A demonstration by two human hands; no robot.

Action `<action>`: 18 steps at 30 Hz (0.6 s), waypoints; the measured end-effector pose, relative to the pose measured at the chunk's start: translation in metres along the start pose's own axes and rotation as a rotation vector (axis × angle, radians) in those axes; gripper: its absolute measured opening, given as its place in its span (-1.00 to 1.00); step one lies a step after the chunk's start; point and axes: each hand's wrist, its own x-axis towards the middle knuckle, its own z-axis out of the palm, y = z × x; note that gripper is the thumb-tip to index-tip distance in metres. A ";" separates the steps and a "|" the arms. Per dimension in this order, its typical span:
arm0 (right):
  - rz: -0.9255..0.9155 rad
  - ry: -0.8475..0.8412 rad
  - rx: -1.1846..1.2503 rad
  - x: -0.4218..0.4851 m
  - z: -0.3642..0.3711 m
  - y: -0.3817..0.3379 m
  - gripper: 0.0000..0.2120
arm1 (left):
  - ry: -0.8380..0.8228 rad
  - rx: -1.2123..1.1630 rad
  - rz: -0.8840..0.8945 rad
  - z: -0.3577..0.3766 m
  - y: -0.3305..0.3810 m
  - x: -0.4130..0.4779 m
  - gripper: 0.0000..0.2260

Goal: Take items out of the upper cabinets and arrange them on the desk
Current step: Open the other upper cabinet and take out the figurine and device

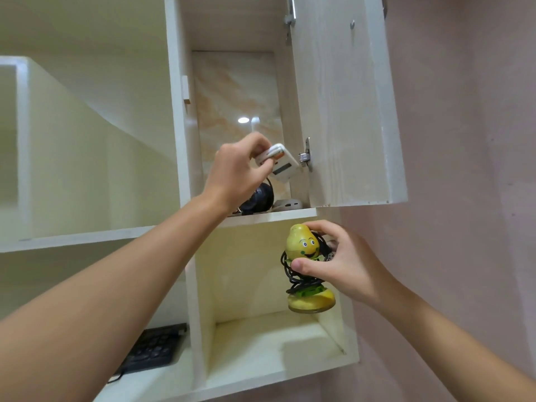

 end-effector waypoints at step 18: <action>0.065 -0.106 0.080 -0.098 0.057 -0.005 -0.45 | -0.031 0.045 -0.177 -0.114 0.078 -0.186 -0.86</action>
